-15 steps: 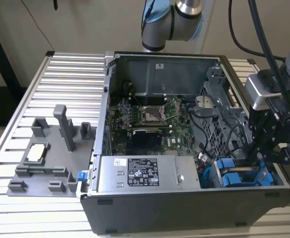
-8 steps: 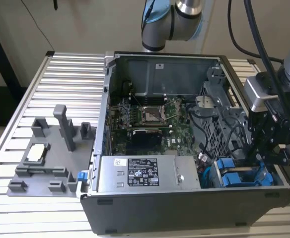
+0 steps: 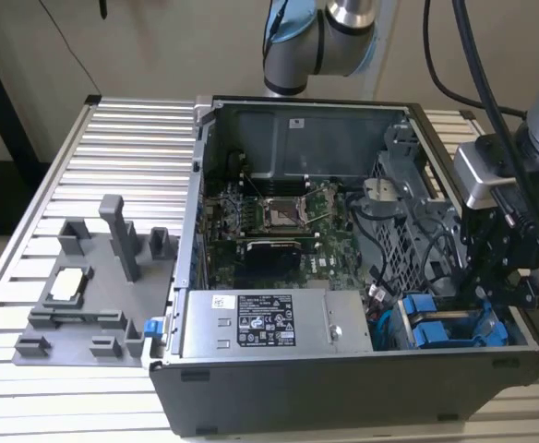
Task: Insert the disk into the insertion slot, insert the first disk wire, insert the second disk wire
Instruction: 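Insert the first disk wire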
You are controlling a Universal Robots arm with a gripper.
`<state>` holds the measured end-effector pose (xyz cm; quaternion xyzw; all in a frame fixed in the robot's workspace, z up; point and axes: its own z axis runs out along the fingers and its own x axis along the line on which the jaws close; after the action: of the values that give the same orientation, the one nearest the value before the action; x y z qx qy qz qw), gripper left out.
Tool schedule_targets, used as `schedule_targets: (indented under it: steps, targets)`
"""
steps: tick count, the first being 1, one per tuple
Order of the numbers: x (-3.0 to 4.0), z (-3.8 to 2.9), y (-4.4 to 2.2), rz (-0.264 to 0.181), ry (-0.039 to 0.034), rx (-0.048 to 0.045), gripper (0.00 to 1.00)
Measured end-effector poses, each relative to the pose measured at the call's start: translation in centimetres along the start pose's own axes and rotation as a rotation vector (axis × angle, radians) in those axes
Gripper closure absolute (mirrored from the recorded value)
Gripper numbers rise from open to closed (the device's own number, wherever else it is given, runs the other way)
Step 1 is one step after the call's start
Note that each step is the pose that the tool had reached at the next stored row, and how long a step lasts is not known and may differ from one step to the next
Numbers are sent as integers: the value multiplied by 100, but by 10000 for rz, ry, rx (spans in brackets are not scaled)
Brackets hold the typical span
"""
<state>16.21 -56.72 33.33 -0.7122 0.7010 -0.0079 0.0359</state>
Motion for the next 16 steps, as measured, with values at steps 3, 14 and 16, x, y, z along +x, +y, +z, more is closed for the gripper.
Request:
schedule_targets:
  steps: [3, 14, 16]
  targets:
    - [1, 8, 1, 1, -14, 0, 80]
    - [-15, -386, -24, 2, -19, 0, 73]
    - [-19, -480, -30, 2, -18, 0, 73]
